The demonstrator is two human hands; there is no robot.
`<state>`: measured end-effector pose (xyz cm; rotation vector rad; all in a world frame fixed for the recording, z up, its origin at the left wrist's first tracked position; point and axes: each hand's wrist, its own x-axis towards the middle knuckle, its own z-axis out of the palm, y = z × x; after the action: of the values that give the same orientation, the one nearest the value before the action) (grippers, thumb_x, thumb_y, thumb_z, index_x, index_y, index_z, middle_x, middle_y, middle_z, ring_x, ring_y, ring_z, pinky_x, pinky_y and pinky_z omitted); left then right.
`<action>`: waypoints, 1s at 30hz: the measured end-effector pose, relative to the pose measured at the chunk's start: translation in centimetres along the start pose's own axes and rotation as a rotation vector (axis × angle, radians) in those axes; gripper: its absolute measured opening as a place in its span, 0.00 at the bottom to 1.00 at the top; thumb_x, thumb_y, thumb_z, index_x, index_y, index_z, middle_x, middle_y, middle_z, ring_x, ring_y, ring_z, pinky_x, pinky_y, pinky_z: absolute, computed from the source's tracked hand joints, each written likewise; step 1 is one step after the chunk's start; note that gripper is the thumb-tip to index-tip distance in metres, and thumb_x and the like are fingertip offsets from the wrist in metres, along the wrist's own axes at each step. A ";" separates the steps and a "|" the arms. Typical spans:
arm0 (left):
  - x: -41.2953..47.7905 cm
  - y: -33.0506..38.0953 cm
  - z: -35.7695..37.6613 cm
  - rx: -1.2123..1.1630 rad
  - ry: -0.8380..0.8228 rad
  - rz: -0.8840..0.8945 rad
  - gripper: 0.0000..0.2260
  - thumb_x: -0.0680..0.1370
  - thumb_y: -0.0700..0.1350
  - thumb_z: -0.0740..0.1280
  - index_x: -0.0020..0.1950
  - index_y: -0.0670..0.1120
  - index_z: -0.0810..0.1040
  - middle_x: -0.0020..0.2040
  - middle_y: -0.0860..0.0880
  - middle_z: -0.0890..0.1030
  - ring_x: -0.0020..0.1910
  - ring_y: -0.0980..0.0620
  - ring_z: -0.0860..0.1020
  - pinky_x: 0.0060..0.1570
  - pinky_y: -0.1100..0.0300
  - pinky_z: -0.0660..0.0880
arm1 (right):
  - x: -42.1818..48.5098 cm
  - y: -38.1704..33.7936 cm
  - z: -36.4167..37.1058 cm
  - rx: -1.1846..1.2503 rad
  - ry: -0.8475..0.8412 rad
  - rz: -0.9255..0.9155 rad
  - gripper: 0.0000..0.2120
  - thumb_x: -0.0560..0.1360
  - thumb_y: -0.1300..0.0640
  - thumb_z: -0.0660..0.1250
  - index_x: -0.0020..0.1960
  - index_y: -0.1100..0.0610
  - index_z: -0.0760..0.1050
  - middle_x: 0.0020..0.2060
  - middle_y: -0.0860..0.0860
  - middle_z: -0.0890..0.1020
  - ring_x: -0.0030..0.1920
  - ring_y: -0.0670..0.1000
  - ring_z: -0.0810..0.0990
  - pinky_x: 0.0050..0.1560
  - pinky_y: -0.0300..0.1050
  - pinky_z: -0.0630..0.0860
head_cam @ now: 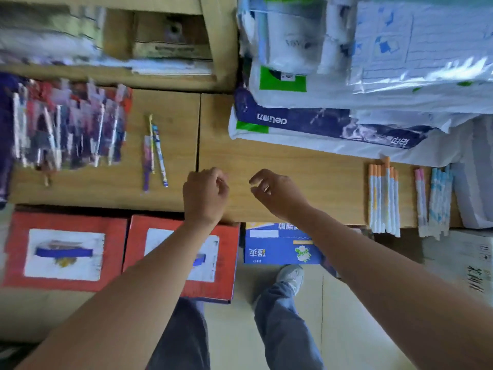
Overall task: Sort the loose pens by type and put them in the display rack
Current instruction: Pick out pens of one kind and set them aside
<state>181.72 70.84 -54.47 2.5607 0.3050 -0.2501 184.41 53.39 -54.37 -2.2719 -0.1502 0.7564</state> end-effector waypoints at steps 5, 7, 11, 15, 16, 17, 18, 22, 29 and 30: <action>-0.1 -10.2 -5.6 0.130 -0.016 -0.074 0.08 0.75 0.41 0.65 0.53 0.48 0.79 0.51 0.49 0.80 0.55 0.44 0.74 0.50 0.52 0.69 | 2.8 -7.4 8.0 -0.022 -0.037 0.026 0.09 0.76 0.58 0.65 0.56 0.55 0.78 0.41 0.50 0.80 0.44 0.53 0.78 0.47 0.48 0.75; 0.1 -14.2 -7.5 0.143 -0.067 -0.098 0.10 0.76 0.41 0.64 0.57 0.47 0.78 0.54 0.48 0.79 0.57 0.44 0.73 0.52 0.53 0.69 | 4.2 -10.1 11.0 -0.016 -0.019 0.055 0.09 0.77 0.58 0.65 0.56 0.56 0.77 0.43 0.52 0.82 0.45 0.54 0.79 0.42 0.44 0.73; 1.4 -20.1 -9.7 0.225 -0.251 0.014 0.18 0.76 0.42 0.62 0.67 0.48 0.73 0.68 0.47 0.72 0.70 0.44 0.66 0.66 0.50 0.67 | 7.8 -13.9 15.5 -0.003 0.071 0.174 0.10 0.77 0.58 0.64 0.57 0.57 0.77 0.45 0.56 0.82 0.46 0.56 0.80 0.39 0.42 0.70; 2.5 -23.2 -10.3 0.321 -0.403 0.109 0.23 0.78 0.44 0.61 0.74 0.47 0.63 0.77 0.47 0.58 0.76 0.45 0.55 0.72 0.50 0.60 | 10.3 -14.7 17.5 -0.111 0.164 0.284 0.08 0.76 0.56 0.62 0.54 0.55 0.74 0.46 0.56 0.82 0.45 0.60 0.80 0.42 0.50 0.77; 2.6 -23.6 -10.5 0.326 -0.414 0.115 0.23 0.78 0.44 0.61 0.74 0.47 0.63 0.78 0.46 0.57 0.76 0.45 0.55 0.72 0.51 0.60 | 10.6 -14.7 17.7 -0.136 0.173 0.306 0.08 0.77 0.55 0.61 0.54 0.55 0.74 0.46 0.57 0.82 0.46 0.61 0.80 0.41 0.50 0.77; 2.6 -23.9 -10.5 0.325 -0.422 0.119 0.23 0.78 0.44 0.61 0.73 0.46 0.63 0.78 0.46 0.56 0.76 0.46 0.56 0.71 0.51 0.61 | 10.9 -14.8 17.8 -0.162 0.174 0.325 0.08 0.77 0.54 0.61 0.54 0.55 0.74 0.47 0.57 0.82 0.46 0.61 0.80 0.41 0.48 0.75; 2.6 -24.2 -10.7 0.322 -0.426 0.125 0.22 0.79 0.44 0.61 0.73 0.46 0.64 0.78 0.46 0.55 0.76 0.46 0.56 0.71 0.51 0.62 | 11.1 -14.8 17.8 -0.185 0.173 0.337 0.08 0.77 0.54 0.61 0.55 0.55 0.73 0.48 0.57 0.81 0.46 0.60 0.79 0.40 0.46 0.73; 2.6 -25.2 -11.1 0.294 -0.421 0.166 0.21 0.78 0.44 0.61 0.71 0.47 0.65 0.79 0.49 0.53 0.76 0.49 0.56 0.70 0.49 0.63 | 11.8 -15.4 18.0 -0.221 0.199 0.315 0.09 0.77 0.52 0.63 0.55 0.55 0.73 0.48 0.55 0.82 0.46 0.59 0.80 0.38 0.45 0.73; 3.2 -25.0 -11.6 0.294 -0.485 0.143 0.21 0.79 0.45 0.61 0.72 0.48 0.64 0.79 0.50 0.52 0.77 0.51 0.53 0.75 0.46 0.54 | 13.3 -15.8 17.6 -0.206 0.215 0.374 0.12 0.74 0.50 0.66 0.53 0.57 0.76 0.45 0.53 0.82 0.42 0.55 0.77 0.38 0.44 0.70; 3.3 -24.9 -11.6 0.300 -0.491 0.137 0.21 0.79 0.45 0.61 0.72 0.48 0.65 0.79 0.50 0.53 0.77 0.51 0.54 0.74 0.45 0.54 | 13.3 -15.7 17.4 -0.183 0.221 0.374 0.13 0.74 0.49 0.66 0.53 0.57 0.76 0.44 0.52 0.81 0.41 0.53 0.76 0.37 0.43 0.69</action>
<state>179.56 98.18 -57.87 2.6817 -0.1011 -0.9102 187.34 79.61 -59.92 -2.5771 0.3302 0.6922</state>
